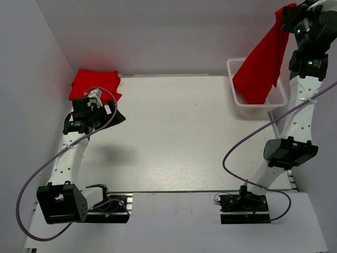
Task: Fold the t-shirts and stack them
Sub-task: Grab crumpled tshirt from bin with the right arm, then move the tshirt to the center of the board
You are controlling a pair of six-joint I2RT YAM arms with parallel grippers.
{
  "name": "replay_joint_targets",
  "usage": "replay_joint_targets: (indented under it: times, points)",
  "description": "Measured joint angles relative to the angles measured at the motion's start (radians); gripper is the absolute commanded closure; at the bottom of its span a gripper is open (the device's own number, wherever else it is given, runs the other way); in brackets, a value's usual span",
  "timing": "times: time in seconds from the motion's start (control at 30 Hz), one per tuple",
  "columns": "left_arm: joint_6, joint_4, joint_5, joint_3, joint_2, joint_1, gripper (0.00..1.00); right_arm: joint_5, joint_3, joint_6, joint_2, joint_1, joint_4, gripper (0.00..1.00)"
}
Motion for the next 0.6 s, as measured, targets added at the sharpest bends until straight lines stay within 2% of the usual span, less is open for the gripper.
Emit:
replay_joint_targets:
  times: [0.27,0.47,0.6]
  points:
    - [-0.002,-0.003,0.003,0.001,0.001,0.000,0.00,-0.188,0.130,0.201,0.001,0.001,0.237,1.00]
    - [-0.005,-0.002,0.023,0.001,0.001,0.000,0.00,-0.282,0.147,0.406,-0.009,0.016,0.475,1.00]
    - [-0.005,-0.003,0.037,0.001,-0.005,0.000,0.00,-0.312,0.154,0.498,-0.020,0.038,0.567,1.00]
